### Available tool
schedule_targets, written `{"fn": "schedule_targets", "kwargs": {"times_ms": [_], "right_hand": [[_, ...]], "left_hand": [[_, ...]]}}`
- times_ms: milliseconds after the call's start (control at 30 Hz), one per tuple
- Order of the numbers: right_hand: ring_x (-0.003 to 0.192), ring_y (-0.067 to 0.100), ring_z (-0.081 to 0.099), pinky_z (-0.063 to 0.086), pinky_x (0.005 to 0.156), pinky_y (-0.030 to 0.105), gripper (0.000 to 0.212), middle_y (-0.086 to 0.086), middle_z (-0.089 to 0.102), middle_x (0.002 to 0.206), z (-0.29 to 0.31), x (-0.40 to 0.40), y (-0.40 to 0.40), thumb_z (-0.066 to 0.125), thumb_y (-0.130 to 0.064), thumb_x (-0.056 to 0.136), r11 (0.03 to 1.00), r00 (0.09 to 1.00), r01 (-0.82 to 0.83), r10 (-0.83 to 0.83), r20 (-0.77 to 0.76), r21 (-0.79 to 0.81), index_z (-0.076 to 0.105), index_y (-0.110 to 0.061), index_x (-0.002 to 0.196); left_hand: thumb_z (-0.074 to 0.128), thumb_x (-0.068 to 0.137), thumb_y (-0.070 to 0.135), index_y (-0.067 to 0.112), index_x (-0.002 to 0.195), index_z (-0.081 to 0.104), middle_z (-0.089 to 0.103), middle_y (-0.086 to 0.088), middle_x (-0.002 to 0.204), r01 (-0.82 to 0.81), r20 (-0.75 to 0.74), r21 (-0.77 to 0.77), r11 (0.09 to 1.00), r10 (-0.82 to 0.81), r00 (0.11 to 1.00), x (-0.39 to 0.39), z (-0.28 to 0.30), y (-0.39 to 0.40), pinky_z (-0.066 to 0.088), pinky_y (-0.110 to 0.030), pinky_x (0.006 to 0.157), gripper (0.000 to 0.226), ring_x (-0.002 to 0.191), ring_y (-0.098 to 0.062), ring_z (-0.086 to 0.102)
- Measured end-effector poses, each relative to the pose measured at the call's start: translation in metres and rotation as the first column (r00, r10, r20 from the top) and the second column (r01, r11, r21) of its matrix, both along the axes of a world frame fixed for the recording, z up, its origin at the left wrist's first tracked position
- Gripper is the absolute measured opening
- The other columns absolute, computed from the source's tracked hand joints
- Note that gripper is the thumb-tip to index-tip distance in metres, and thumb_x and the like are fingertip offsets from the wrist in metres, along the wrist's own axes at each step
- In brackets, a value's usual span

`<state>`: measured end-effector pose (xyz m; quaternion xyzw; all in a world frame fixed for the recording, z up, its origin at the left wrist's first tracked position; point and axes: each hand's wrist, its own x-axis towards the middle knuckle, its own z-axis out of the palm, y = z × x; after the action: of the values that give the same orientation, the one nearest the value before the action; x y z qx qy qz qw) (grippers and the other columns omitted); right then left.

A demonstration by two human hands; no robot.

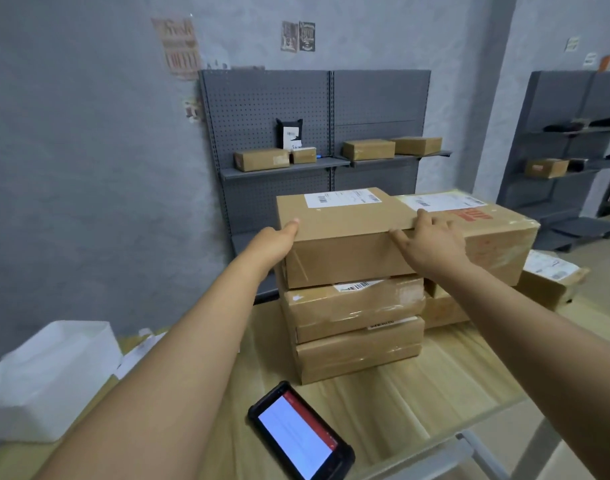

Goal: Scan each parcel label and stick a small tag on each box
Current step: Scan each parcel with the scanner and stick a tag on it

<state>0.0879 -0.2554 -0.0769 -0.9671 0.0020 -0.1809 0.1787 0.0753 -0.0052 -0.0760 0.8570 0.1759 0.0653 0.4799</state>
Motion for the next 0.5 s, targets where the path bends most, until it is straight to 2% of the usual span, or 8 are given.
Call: {"fn": "schedule_targets", "kwargs": {"times_ms": [100, 167, 233, 367, 433, 500], "right_hand": [[0.125, 0.038, 0.037, 0.029, 0.102, 0.045, 0.063, 0.020, 0.046, 0.135, 0.000, 0.003, 0.000, 0.039, -0.054, 0.093, 0.999, 0.999, 0.006, -0.008, 0.046, 0.044, 0.038, -0.009, 0.137], [0.125, 0.037, 0.038, 0.032, 0.099, 0.044, 0.064, 0.018, 0.045, 0.134, 0.001, 0.001, 0.000, 0.043, -0.051, 0.093, 0.992, 0.997, -0.045, 0.037, 0.071, 0.120, 0.036, -0.009, 0.140], [0.124, 0.034, 0.041, 0.037, 0.096, 0.042, 0.067, 0.016, 0.042, 0.136, 0.004, -0.003, 0.001, 0.049, -0.049, 0.091, 0.970, 0.991, -0.107, 0.086, 0.106, 0.217, 0.034, -0.008, 0.143], [0.121, 0.034, 0.045, 0.038, 0.095, 0.040, 0.068, 0.016, 0.042, 0.135, 0.015, -0.013, 0.008, 0.058, -0.044, 0.088, 0.928, 0.972, -0.198, 0.144, 0.185, 0.315, 0.037, -0.005, 0.141], [0.119, 0.034, 0.046, 0.039, 0.094, 0.039, 0.067, 0.016, 0.041, 0.135, 0.020, -0.015, 0.013, 0.058, -0.043, 0.087, 0.914, 0.973, -0.219, 0.178, 0.149, 0.342, 0.041, -0.004, 0.139], [0.112, 0.034, 0.050, 0.042, 0.090, 0.040, 0.058, 0.016, 0.045, 0.128, 0.023, -0.019, 0.019, 0.059, -0.045, 0.085, 0.877, 0.963, -0.267, 0.257, 0.080, 0.399, 0.052, -0.006, 0.128]], "left_hand": [[0.050, 0.080, 0.067, 0.010, 0.140, 0.041, 0.051, -0.006, 0.137, 0.033, -0.013, -0.059, 0.998, -0.034, 0.999, 0.004, -0.004, -0.002, 0.045, -0.037, 0.091, 0.083, 0.119, -0.029, 0.052], [0.059, 0.075, 0.061, 0.011, 0.126, 0.052, 0.065, -0.006, 0.114, 0.055, 0.011, -0.166, 0.985, -0.053, 0.999, 0.004, -0.003, 0.000, 0.054, -0.039, 0.082, 0.072, 0.099, -0.027, 0.063], [0.067, 0.074, 0.053, 0.013, 0.114, 0.056, 0.068, -0.008, 0.097, 0.069, 0.035, -0.286, 0.956, -0.061, 0.998, 0.000, 0.001, 0.006, 0.058, -0.041, 0.070, 0.058, 0.084, -0.027, 0.068], [0.072, 0.074, 0.045, 0.013, 0.117, 0.050, 0.066, -0.009, 0.102, 0.043, 0.120, -0.339, 0.940, -0.002, 0.993, -0.018, 0.012, 0.024, 0.057, -0.044, 0.075, 0.057, 0.088, -0.027, 0.067], [0.073, 0.072, 0.045, 0.014, 0.120, 0.047, 0.064, -0.008, 0.107, 0.026, 0.161, -0.338, 0.941, 0.030, 0.986, -0.034, 0.016, 0.034, 0.056, -0.043, 0.077, 0.063, 0.091, -0.025, 0.065], [0.074, 0.071, 0.044, 0.013, 0.125, 0.044, 0.062, -0.007, 0.111, -0.008, 0.194, -0.339, 0.941, 0.078, 0.978, -0.054, 0.020, 0.043, 0.055, -0.040, 0.074, 0.069, 0.093, -0.023, 0.063]]}}
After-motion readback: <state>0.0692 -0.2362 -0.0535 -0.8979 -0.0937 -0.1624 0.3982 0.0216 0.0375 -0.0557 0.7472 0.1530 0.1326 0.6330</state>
